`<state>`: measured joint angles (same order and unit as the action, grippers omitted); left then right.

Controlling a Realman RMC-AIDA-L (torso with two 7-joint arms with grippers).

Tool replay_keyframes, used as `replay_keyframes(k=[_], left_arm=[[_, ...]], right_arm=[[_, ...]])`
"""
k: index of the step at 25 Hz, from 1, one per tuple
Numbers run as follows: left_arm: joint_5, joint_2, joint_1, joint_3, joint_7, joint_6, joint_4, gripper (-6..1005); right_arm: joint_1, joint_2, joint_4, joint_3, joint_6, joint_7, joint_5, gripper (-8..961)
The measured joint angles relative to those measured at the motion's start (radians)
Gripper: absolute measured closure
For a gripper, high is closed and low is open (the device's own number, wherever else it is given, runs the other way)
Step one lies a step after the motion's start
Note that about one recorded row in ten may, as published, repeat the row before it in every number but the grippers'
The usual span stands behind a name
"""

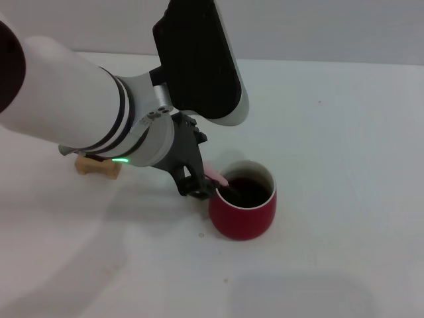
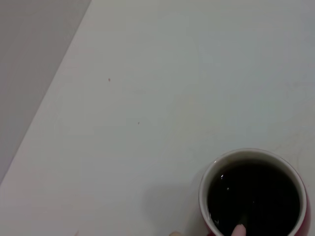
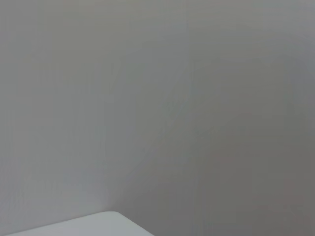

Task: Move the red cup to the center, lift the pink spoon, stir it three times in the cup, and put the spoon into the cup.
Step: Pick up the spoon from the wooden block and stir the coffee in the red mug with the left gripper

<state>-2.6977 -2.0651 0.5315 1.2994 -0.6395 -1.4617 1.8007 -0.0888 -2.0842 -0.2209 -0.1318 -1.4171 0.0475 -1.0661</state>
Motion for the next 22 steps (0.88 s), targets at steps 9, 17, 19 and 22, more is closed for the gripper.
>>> replay_keyframes(k=[9,17,19,22], left_arm=[[-0.001,0.001,-0.004,-0.001,-0.014,0.023,-0.024,346],[-0.001,-0.001,0.003,-0.011,-0.024,0.026,-0.041,417],[0.000,-0.001,0.004,-0.011,-0.024,0.025,-0.041,432],[0.004,0.000,0.004,-0.008,-0.024,0.024,-0.041,455]], right_arm=[[0.006,-0.002,0.000,0.004,-0.001,0.000,0.000,953],[0.015,-0.002,-0.002,0.014,-0.012,0.000,0.000,953],[0.016,-0.002,-0.002,0.014,-0.012,0.000,0.000,953],[0.017,-0.002,-0.002,0.014,-0.013,0.000,0.000,953]])
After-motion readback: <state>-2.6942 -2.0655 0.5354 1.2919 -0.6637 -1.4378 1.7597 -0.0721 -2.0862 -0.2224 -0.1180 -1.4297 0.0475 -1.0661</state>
